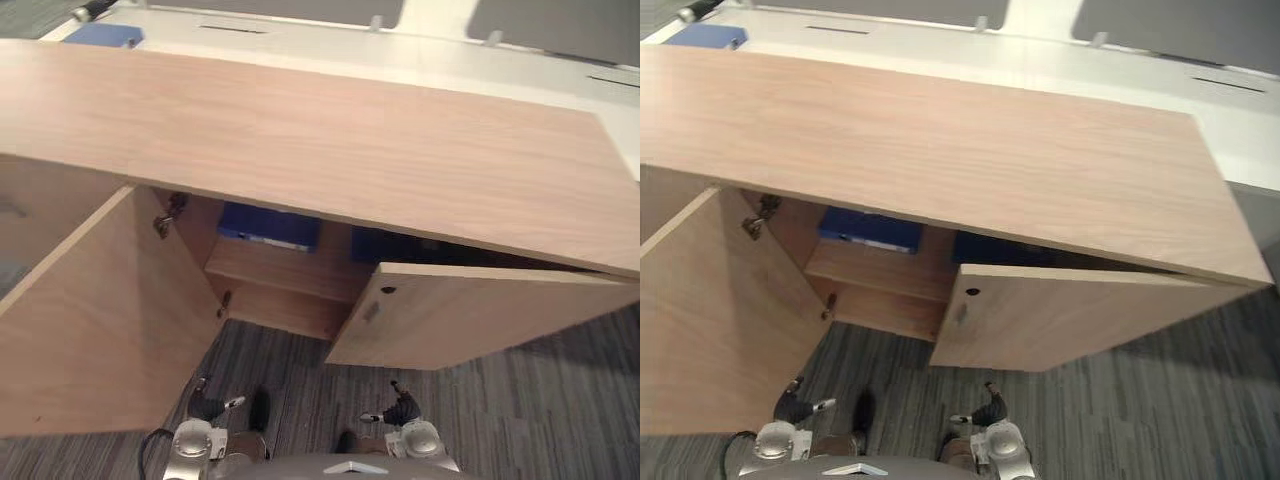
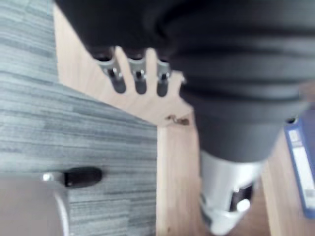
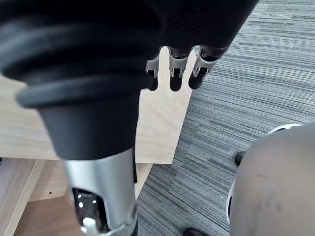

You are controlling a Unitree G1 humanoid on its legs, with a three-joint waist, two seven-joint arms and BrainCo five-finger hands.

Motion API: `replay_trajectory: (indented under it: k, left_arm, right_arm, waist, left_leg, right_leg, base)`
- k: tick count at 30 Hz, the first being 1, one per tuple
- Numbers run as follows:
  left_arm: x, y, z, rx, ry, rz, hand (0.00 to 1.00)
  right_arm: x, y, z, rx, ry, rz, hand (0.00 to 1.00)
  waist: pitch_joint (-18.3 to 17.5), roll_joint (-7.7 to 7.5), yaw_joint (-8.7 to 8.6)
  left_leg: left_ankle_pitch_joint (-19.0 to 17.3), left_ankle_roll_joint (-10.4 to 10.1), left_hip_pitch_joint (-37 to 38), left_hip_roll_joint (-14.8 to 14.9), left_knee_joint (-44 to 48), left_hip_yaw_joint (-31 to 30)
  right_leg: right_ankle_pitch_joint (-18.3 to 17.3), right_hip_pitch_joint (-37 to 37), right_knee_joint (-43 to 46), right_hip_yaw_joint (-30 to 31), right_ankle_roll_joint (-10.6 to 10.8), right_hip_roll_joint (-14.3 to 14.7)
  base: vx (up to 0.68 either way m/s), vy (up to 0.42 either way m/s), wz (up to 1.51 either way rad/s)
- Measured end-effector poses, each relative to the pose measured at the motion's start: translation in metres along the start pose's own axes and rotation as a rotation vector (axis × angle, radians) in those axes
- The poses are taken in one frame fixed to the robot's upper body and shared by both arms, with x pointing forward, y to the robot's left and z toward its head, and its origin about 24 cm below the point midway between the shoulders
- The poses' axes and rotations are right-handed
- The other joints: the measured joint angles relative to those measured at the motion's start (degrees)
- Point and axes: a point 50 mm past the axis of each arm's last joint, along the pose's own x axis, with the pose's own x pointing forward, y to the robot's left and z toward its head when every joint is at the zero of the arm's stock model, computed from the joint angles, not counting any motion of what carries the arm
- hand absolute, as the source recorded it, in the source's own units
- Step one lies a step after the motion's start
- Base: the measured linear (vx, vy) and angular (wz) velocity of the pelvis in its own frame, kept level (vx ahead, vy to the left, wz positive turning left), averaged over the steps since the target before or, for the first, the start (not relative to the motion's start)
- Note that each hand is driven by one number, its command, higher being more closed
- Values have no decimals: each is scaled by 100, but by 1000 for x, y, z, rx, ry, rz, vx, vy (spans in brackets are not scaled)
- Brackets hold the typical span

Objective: Walk over to the cabinet, pick up the folder, carry it to the office cabinet, place the folder inside the office cabinet, then close the office cabinet door

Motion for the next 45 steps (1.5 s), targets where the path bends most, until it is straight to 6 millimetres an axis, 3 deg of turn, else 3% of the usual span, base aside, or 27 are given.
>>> replay_trajectory:
  k: [2, 5, 6, 7, 12, 18, 23, 29, 34, 38, 42, 45]
  left_arm:
    - [-2, 6, -5, -4, 8, 15, 0]
    - [-1, 14, 0, -20, -15, 39, 0]
    - [-3, 13, -6, -33, 7, 42, 0]
    - [-4, 13, -10, -35, 19, 42, 0]
    - [-9, 24, -29, -117, 99, 115, 0]
    - [-20, 51, -61, -282, 227, 287, 0]
    - [-23, 79, -68, -369, 249, 407, 0]
    - [-24, 143, -55, -376, 179, 603, 0]
    - [-22, 174, -33, -372, 89, 658, 0]
    - [-25, 202, -17, -328, 9, 697, 0]
    - [-25, 215, 2, -270, -69, 691, 0]
    - [-22, 214, 11, -232, -96, 648, 0]
  right_arm:
    - [1, -3, 3, 3, -9, -11, 0]
    - [0, -4, -1, 18, 3, -18, 0]
    - [2, -7, 3, 31, -2, -30, 0]
    - [2, -8, 3, 35, -2, -34, 0]
    - [3, -10, -3, 60, 37, -48, 0]
    - [7, -12, 5, 74, 26, -54, 0]
    - [6, -13, -3, 77, 56, -54, 0]
    - [6, -16, -6, 83, 69, -63, 0]
    - [9, -34, -4, 51, 56, -98, 0]
    - [9, -35, -1, 34, 46, -87, 0]
    - [8, -35, -4, 30, 52, -85, 0]
    - [8, -37, -6, 27, 56, -81, 0]
  waist:
    - [27, 42, -24]
    - [-87, -82, -27]
    - [-64, -42, -1]
    - [-56, -14, -7]
    - [-26, 13, -7]
    - [4, 21, 32]
    - [34, 36, 29]
    - [74, -32, 48]
    - [47, -127, 97]
    - [58, -125, 126]
    - [66, -113, 138]
    - [63, -118, 142]
  left_leg:
    - [-213, 70, 32, -20, 161, 78]
    - [254, 9, 388, -126, -1018, -16]
    - [549, 15, 518, -146, -1295, -32]
    - [616, 26, 594, -164, -1433, -81]
    - [642, -4, 833, -309, -1457, -419]
    - [666, -53, 985, -236, -1467, -495]
    - [570, -89, 1057, -153, -1468, -483]
    - [521, -64, 1025, -183, -1466, -455]
    - [480, -15, 1029, -309, -1464, -471]
    - [358, 5, 1089, -289, -1464, -431]
    - [310, -16, 1127, -197, -1463, -427]
    - [275, -36, 1204, -149, -1462, -351]
  right_leg:
    - [-291, 35, 256, 5, 14, 63]
    - [-280, 92, 2, -84, -49, 83]
    - [-252, 180, -50, -157, 9, 84]
    - [-232, 241, -106, -189, 36, 86]
    - [-134, 867, -467, -424, 69, 94]
    - [-166, 1121, -530, -441, 15, 213]
    - [-236, 1194, -561, -433, -55, 263]
    - [-221, 1203, -673, -323, 7, 274]
    - [-119, 1286, -735, -204, 85, 201]
    - [-18, 1286, -720, 80, -64, 220]
    - [184, 1272, -698, 226, -179, 327]
    - [236, 1235, -570, 407, -184, 338]
  base:
    - [23, -8, 65]
    - [46, -62, 63]
    - [65, -29, 38]
    - [68, -32, 40]
    - [58, -22, 46]
    - [-60, -52, 15]
    - [-118, -43, 1]
    - [-6, -22, -1]
    - [107, -13, 4]
    - [61, -7, -4]
    - [57, -12, -3]
    - [44, -7, -12]
